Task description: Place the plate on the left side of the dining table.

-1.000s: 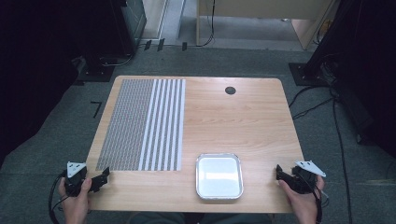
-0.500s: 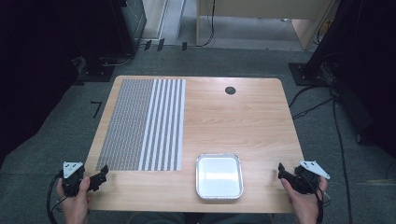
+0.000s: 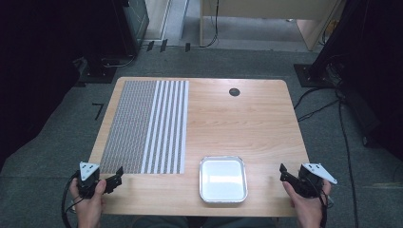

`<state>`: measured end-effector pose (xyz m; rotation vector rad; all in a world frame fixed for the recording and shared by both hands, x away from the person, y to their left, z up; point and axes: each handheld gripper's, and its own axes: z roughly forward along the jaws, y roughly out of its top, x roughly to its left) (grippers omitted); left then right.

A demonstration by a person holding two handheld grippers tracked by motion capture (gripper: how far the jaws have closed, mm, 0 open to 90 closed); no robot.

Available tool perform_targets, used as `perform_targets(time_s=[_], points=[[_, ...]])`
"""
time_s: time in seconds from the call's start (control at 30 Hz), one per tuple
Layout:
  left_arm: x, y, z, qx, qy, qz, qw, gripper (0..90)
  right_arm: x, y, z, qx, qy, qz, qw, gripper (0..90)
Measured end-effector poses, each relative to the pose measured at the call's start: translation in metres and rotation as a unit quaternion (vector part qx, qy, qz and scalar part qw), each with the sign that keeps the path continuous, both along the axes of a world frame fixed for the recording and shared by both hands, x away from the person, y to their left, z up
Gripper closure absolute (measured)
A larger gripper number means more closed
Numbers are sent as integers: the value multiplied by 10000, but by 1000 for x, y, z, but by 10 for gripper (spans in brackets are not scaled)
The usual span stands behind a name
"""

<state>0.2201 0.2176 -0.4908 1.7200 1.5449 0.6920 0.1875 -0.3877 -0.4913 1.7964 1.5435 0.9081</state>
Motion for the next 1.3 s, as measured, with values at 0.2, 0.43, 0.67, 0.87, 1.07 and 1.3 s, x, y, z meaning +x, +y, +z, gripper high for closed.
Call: perform_targets(time_s=[0.2, 0.43, 0.67, 0.87, 1.07, 1.3], points=[[-1, -17, 4, -51, -54, -122, 9999, 113, -1, 9, 4, 43, -81, 78, 9999, 244], [0, -39, 7, -70, -57, -269, 9996, 113, -3, 17, 9, 98, -173, 142, 9997, 262], [2, -57, 8, -23, -51, -436, 9990, 113, -4, 25, 12, 150, -208, 208, 9995, 271], [2, -77, 7, -19, -30, -629, 9980, 113, -3, 31, 12, 163, -221, 264, 9993, 275], [4, -98, 7, -47, -25, -822, 9966, 113, -3, 41, 12, 176, -209, 360, 9990, 280], [6, -123, 7, -68, -19, -1053, 9944, 114, -3, 47, 12, 153, -186, 439, 9987, 280]])
